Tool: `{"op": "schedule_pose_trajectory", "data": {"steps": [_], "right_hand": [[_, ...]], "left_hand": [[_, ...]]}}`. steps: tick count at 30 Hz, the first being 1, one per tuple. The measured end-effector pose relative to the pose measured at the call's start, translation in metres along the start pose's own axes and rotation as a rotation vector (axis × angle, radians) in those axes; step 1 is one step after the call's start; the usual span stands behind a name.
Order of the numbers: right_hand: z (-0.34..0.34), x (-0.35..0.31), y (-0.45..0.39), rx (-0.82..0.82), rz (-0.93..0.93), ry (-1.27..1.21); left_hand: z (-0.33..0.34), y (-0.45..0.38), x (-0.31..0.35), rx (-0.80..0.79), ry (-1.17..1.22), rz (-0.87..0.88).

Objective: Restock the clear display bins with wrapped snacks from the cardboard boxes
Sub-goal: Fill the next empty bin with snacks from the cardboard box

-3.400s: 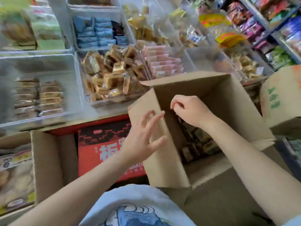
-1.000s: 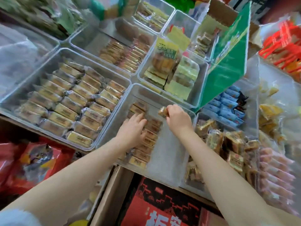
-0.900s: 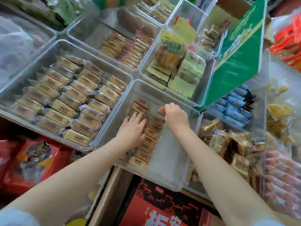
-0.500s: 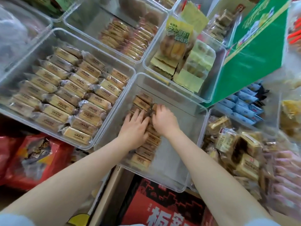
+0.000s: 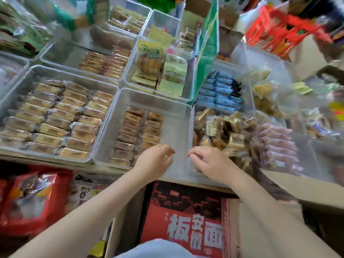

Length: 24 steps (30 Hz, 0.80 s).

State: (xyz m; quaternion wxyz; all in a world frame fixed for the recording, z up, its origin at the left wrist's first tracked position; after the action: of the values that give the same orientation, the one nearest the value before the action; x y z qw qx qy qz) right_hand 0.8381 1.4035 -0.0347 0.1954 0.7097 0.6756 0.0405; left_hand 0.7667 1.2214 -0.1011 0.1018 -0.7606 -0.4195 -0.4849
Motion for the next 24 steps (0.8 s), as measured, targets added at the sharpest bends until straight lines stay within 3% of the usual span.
{"op": "schedule_pose_trajectory", "data": {"steps": [6,11,15,20,24], "right_hand": [[-0.03,0.059,0.175,0.369,0.171,-0.036],[-0.015,0.12,0.277,0.51,0.318,-0.091],[0.023,0.161,0.312,0.272,0.377,-0.112],[0.071,0.194,0.313,-0.186,0.228,0.144],[0.098,0.201,0.29,-0.349,0.15,0.241]], "left_hand": [[0.118,0.098,0.101,-0.306,0.256,0.101],[0.22,0.149,0.142,-0.421,0.489,-0.007],[0.275,0.168,0.168,-0.364,0.636,-0.072],[0.312,0.174,0.181,-0.168,0.698,-0.104],[0.316,0.175,0.18,-0.11,0.697,-0.098]]}}
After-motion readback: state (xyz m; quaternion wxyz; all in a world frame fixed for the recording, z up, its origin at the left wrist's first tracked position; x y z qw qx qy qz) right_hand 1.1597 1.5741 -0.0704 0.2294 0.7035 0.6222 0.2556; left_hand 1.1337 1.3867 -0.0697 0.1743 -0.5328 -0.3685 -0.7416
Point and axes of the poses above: each hand's wrist, its own y-axis away from the middle knuckle, its own z-axis out of the palm, x = y × z, the point moved 1 cm from there along -y, towards the middle knuckle, and after that the axes turned 14 degrees about y, right-handed, at the moved point
